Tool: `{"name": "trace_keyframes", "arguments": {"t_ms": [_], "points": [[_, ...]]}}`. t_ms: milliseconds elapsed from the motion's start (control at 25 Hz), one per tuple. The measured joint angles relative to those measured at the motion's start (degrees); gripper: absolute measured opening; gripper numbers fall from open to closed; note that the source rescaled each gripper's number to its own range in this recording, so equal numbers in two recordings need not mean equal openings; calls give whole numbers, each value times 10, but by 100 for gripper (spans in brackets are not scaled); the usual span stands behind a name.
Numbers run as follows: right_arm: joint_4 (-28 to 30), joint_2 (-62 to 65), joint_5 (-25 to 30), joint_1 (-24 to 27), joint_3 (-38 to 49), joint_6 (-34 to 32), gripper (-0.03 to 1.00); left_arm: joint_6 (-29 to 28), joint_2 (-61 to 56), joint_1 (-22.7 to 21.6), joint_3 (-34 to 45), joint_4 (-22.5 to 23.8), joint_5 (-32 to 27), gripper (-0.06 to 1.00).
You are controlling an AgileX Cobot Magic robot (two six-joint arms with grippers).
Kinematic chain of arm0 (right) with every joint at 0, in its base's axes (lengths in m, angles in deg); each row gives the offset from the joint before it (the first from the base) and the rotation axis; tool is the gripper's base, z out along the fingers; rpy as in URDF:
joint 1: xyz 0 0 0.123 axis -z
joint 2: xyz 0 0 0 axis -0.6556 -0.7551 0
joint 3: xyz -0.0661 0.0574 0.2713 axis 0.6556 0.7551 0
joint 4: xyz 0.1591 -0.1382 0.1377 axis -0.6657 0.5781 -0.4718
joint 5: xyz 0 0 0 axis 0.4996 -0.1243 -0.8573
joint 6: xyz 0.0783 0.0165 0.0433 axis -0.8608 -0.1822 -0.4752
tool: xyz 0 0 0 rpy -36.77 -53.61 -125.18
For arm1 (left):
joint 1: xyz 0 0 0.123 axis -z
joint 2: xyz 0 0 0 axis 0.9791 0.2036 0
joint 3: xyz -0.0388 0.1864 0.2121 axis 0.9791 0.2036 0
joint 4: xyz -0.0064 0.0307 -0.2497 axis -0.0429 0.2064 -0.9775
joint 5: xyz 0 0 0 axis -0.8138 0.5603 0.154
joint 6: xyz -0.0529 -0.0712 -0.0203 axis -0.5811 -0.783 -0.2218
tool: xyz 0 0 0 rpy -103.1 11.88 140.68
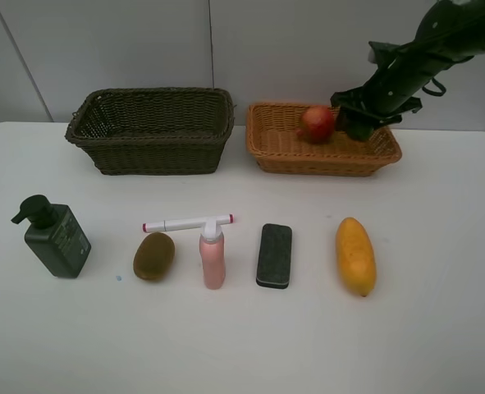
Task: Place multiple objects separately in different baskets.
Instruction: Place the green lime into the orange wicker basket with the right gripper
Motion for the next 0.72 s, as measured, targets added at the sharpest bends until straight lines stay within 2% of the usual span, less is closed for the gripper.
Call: {"name": "trace_keyframes", "arguments": {"t_ms": [400, 440, 520, 560, 640, 720], "points": [[-3, -8, -25, 0, -2, 7, 20, 0, 0, 0, 0, 0, 0, 100], [-1, -8, -25, 0, -3, 8, 25, 0, 0, 0, 0, 0, 0, 100], [7, -8, -27, 0, -5, 12, 70, 0, 0, 0, 0, 0, 0, 100], [10, -8, -29, 0, -5, 14, 81, 0, 0, 0, 0, 0, 0, 100], [11, -8, -30, 0, -5, 16, 93, 0, 0, 0, 0, 0, 0, 100], [11, -8, -30, 0, -5, 16, 97, 0, 0, 0, 0, 0, 0, 100]]}}
